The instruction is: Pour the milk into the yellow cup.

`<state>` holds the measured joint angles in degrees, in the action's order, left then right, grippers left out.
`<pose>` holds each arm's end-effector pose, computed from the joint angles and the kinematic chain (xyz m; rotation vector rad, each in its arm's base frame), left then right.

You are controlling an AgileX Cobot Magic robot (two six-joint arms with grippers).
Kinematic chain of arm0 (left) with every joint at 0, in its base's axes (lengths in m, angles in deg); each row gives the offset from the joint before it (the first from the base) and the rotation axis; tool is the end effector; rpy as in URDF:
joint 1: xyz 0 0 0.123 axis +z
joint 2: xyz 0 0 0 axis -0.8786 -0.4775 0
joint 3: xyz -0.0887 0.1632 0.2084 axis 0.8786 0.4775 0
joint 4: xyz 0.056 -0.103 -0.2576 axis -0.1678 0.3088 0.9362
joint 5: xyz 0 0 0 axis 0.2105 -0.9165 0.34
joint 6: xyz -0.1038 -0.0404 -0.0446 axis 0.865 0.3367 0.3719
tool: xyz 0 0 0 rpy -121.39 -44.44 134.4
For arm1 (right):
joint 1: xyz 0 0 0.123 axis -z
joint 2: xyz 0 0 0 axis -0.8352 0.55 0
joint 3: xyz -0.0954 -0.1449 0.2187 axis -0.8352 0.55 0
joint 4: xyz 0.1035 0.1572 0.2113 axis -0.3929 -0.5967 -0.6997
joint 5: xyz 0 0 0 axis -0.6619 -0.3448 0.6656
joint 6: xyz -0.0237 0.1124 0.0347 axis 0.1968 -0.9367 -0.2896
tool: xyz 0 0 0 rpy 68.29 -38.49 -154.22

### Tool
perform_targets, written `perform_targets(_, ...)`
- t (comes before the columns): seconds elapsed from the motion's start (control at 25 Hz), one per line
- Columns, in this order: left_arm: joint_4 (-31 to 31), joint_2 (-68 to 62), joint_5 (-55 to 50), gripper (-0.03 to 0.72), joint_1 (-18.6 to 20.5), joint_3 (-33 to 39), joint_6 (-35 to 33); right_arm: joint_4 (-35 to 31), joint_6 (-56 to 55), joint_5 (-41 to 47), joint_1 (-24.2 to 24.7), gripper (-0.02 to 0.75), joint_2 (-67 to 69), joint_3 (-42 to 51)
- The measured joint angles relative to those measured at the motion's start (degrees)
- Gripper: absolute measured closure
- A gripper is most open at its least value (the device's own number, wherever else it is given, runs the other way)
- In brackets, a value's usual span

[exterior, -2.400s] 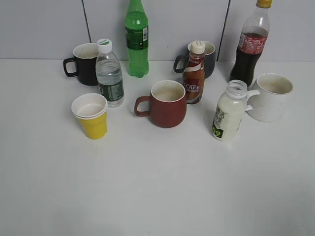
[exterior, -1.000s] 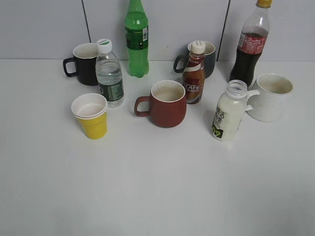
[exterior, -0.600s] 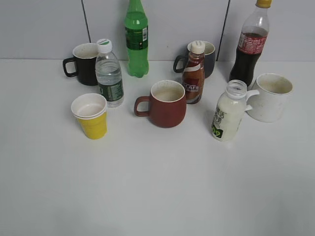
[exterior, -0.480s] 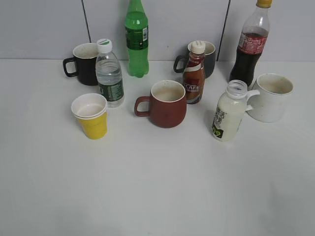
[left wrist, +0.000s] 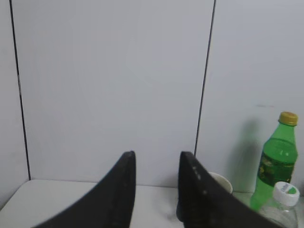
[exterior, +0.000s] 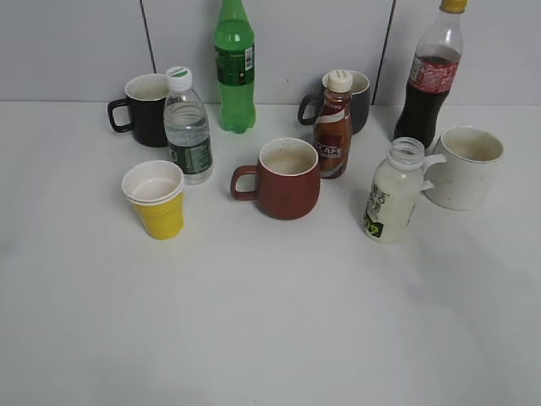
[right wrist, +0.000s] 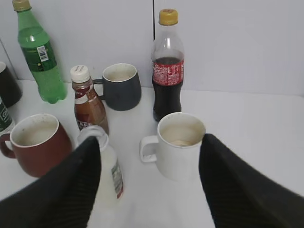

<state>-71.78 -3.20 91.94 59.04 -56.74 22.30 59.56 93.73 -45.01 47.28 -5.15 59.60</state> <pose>0.2226 -0.0069 0.2908 -0.0653 1.5022 -0.1042 0.2035 0.0342 0.2703 -0.1192 1.7756 0.1464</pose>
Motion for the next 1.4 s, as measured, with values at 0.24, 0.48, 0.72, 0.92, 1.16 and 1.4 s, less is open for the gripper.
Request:
perform_targets(0.24, 0.0, -21.1, 14.5, 0.447, 0.0, 0.0, 0.0, 0.8, -1.7, -20.7, -4.3, 0.257, 19.6, 0.1)
perform_targets(0.48, -2.5, -38.3, 21.7, 0.447, 0.0, 2.1, 2.8, 6.0, -4.0, -35.1, -8.9, 0.258, 35.8, 0.4)
perform_targets(0.72, -14.4, -52.7, 44.1, 0.447, -0.1, 9.0, 3.4, 7.0, -4.3, -51.8, -11.7, 0.258, 47.0, 5.8)
perform_targets(0.92, -22.8, -63.5, 48.6, 0.445, -0.2, 10.7, 2.5, 9.1, -4.7, -60.8, -11.7, 0.258, 53.3, 10.2)
perform_targets(1.16, -33.2, -66.2, 49.3, 0.3, -0.2, 7.0, -0.1, 10.1, -5.0, -68.5, -11.7, 0.259, 59.0, 13.4)
perform_targets(1.4, -38.8, -72.1, 49.6, 0.091, -0.2, 0.7, -0.2, 10.1, -6.0, -70.8, -11.7, 0.259, 64.4, 13.6)
